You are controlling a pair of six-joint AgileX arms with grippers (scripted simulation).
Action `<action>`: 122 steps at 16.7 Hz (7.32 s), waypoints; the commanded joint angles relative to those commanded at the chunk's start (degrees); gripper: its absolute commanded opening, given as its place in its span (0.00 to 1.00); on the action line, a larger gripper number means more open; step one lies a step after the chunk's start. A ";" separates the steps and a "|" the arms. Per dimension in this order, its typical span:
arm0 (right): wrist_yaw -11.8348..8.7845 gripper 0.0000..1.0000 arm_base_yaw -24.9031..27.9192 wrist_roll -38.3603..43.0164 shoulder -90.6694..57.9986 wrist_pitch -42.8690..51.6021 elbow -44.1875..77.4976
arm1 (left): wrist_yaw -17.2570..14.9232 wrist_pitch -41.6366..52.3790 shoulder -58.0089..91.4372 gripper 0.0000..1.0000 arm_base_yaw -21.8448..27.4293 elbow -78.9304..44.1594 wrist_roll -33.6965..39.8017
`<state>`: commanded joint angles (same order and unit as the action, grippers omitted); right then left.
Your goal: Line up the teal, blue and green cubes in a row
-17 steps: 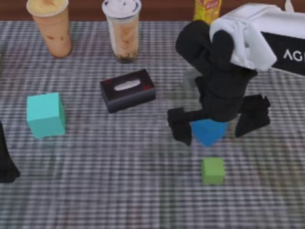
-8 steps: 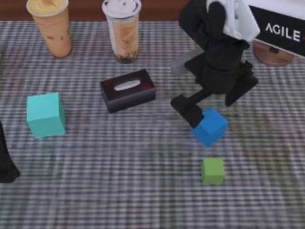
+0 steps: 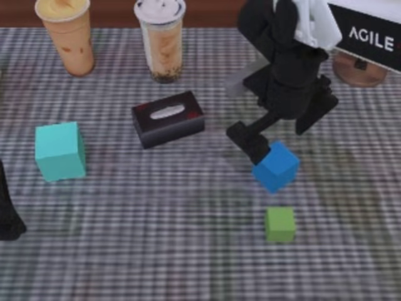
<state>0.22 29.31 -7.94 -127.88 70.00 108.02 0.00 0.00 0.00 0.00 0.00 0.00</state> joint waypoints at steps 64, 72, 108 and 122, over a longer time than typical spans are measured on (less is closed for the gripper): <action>0.48 0.00 14.59 49.68 6.32 -2.49 -9.37 | 0.00 0.00 0.00 1.00 0.00 0.00 0.00; 0.58 0.00 15.55 53.15 7.42 -3.19 -9.89 | 0.00 0.00 0.00 1.00 0.00 0.00 0.00; 0.70 1.00 15.97 53.43 3.61 -16.87 -19.59 | 0.00 0.00 0.00 1.00 0.00 0.00 0.00; 0.86 1.00 16.00 53.13 8.40 -3.61 -10.95 | -0.03 0.38 0.52 1.00 0.07 -0.52 0.10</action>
<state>1.08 45.31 45.19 -119.48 66.39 97.08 -0.03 0.38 0.52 0.07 -0.52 0.10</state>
